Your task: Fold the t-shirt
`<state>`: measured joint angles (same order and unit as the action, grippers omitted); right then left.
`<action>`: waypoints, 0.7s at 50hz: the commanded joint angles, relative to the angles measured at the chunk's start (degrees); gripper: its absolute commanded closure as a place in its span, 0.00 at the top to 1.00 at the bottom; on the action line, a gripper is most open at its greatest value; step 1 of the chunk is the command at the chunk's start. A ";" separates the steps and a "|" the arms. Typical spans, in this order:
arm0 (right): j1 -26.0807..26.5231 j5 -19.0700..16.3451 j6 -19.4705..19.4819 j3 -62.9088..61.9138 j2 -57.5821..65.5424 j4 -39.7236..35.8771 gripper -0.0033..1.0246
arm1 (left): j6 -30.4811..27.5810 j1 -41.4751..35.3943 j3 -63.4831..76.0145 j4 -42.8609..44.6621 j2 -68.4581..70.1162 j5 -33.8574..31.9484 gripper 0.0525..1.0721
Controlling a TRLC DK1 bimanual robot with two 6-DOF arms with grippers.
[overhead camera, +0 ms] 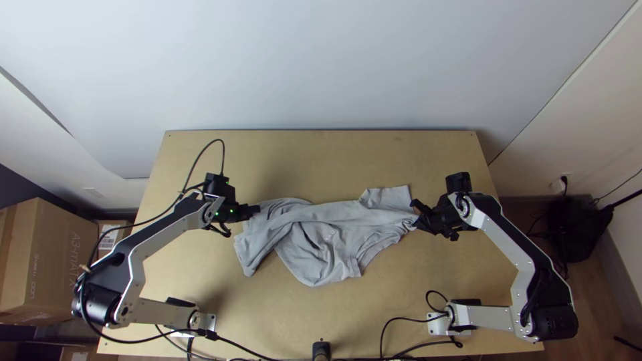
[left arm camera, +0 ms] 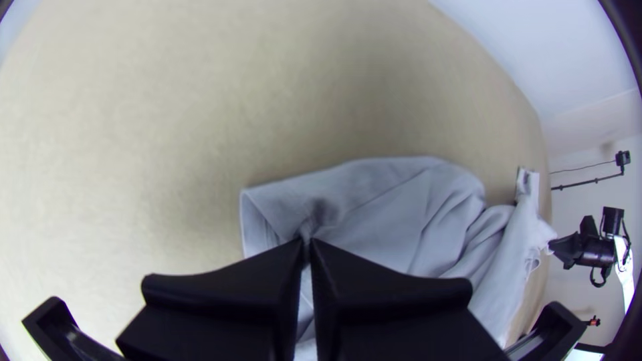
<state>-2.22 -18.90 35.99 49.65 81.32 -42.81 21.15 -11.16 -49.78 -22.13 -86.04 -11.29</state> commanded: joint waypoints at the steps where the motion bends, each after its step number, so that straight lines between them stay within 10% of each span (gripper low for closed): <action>1: 0.37 0.26 1.10 3.00 -2.22 0.00 0.03 | -0.84 2.46 -1.29 -1.16 5.09 0.39 0.03; 23: -1.65 0.61 1.28 26.99 -5.03 1.06 0.03 | -5.59 12.92 -17.46 -12.67 13.18 0.39 0.02; 35: -3.23 0.79 -6.81 36.66 -3.71 0.44 0.03 | -7.79 18.01 -27.74 -14.96 14.06 0.83 0.03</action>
<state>-5.02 -18.70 33.87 81.71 78.08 -42.70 14.74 4.78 -72.40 -36.80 -74.06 -11.29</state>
